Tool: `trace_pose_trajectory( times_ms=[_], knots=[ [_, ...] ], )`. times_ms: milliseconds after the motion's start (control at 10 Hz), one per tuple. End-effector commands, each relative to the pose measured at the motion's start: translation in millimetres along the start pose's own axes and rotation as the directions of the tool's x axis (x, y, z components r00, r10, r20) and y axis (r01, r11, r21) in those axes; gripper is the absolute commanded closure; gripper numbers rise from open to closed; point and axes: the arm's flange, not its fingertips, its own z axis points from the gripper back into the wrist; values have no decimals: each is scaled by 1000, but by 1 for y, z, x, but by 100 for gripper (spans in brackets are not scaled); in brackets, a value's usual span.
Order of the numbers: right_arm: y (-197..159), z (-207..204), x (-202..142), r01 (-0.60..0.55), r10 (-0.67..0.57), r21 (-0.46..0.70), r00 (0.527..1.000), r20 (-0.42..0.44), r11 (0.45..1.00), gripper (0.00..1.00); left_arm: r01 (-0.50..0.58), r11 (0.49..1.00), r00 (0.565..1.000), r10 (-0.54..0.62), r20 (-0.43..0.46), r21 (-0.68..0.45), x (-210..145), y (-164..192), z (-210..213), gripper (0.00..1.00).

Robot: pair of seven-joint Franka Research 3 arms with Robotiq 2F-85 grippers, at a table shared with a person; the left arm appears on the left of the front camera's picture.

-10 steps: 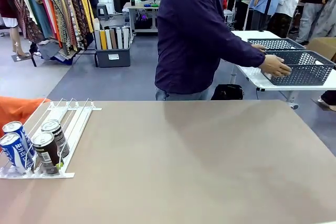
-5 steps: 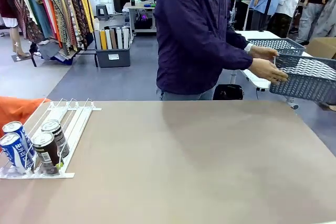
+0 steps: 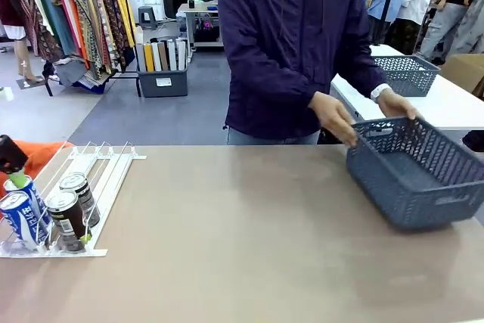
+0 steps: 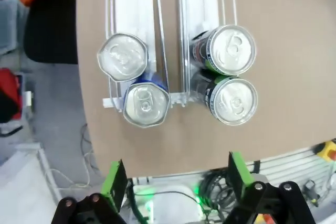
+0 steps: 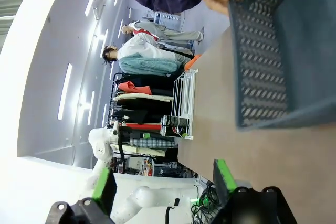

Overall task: Retrieve and store the cans from the dispenser.
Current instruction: Pick up one can from the Automatic Can Dispenser and place it in the middle of the table.

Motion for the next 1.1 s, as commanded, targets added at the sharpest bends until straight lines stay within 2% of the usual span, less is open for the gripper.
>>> trace_pose_trajectory(
  times_ms=[0, 100, 200, 600, 1000],
  knots=[
    [2, 1, 2, -22, 22, 12, 1000, 4, 1000, 0, -4, 994, 999, 8, 35, -105, -13, 20, 12, 0],
    [2, 1, 2, -22, 22, 12, 1000, 4, 1000, 0, -4, 994, 999, 8, 35, -105, -13, 20, 12, 0],
    [2, 1, 2, -22, 22, 12, 1000, 4, 1000, 0, -5, 999, 1000, 6, 11, -38, -3, 7, 4, 0],
    [2, 1, 2, -22, 22, 12, 1000, 4, 1000, 0, -161, 987, 987, 161, -24, -24, 15, 23, -37, 0],
    [2, 1, 2, -22, 22, 12, 1000, 4, 1000, 0, -203, 979, 975, 206, -90, 33, 26, 28, -69, 0]
  ],
)
